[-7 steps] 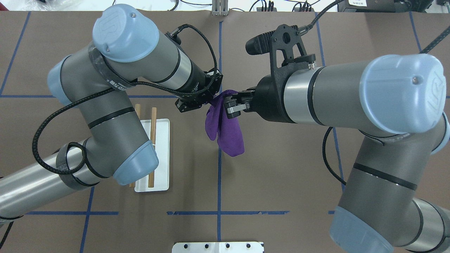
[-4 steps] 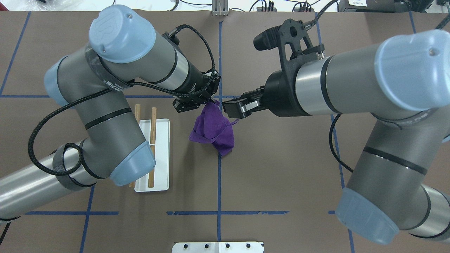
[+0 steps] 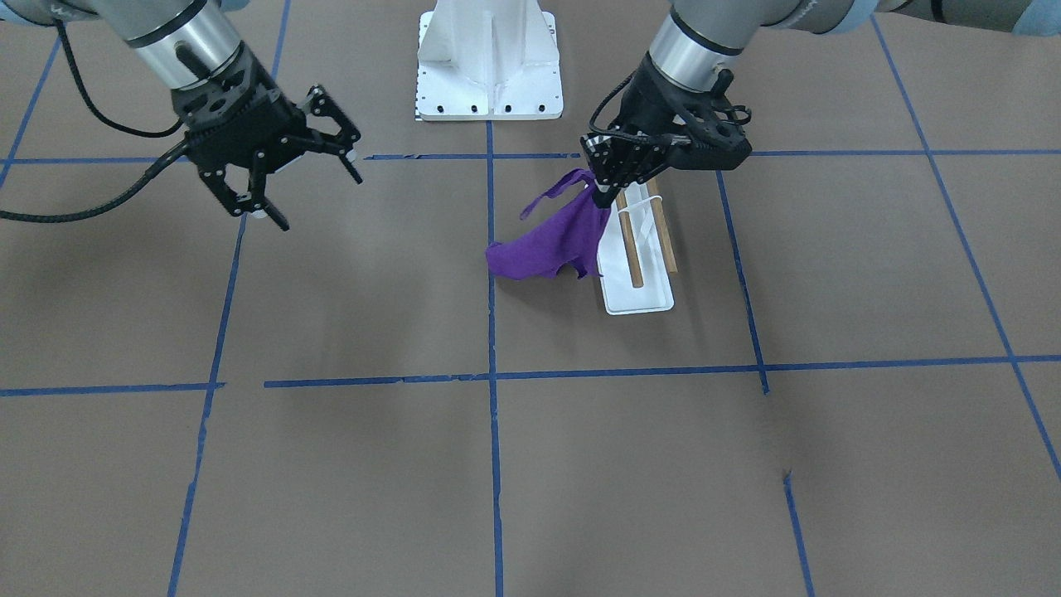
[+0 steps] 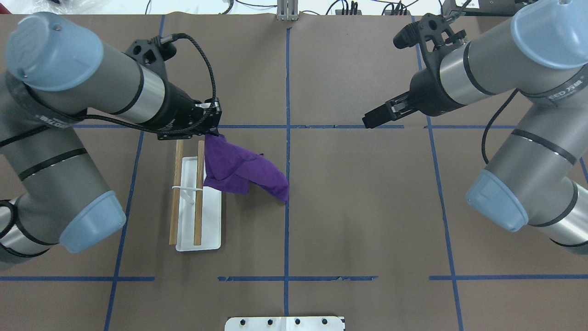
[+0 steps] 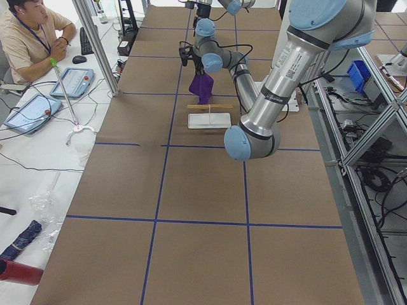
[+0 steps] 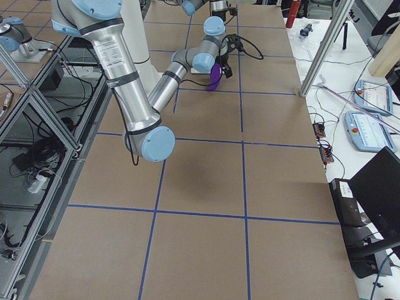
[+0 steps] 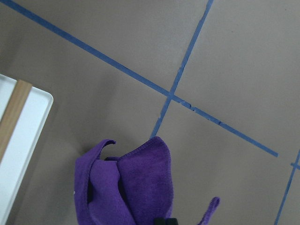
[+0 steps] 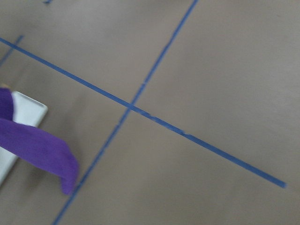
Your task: Hang towel on rack
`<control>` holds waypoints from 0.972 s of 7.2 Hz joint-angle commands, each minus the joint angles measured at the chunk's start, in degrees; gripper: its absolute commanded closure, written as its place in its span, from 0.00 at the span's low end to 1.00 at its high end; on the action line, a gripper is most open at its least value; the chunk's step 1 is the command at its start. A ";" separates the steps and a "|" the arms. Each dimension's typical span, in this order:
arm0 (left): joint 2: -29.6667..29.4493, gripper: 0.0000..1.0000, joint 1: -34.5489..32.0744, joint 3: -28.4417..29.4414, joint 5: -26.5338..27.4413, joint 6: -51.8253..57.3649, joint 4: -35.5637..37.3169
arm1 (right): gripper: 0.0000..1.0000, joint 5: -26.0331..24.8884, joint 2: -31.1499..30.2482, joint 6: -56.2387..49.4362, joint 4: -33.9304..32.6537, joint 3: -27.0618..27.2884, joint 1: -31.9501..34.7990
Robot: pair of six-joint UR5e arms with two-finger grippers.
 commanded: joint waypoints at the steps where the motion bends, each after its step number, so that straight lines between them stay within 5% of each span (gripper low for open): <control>1: 8.07 1.00 -2.81 -1.62 -0.04 12.72 -0.02 | 0.00 -0.50 -2.95 -22.45 -16.10 -1.35 7.35; 3: 14.40 1.00 -7.19 -1.53 0.05 23.28 -0.28 | 0.00 0.72 -9.78 -42.96 -17.85 -4.06 17.10; 6: 16.63 1.00 -7.22 -0.65 0.49 27.20 -0.46 | 0.00 3.71 -12.53 -49.64 -17.50 -8.29 23.03; 7: 16.54 0.03 -7.04 -0.57 0.49 28.16 -0.63 | 0.00 3.63 -13.67 -49.21 -17.41 -8.30 24.16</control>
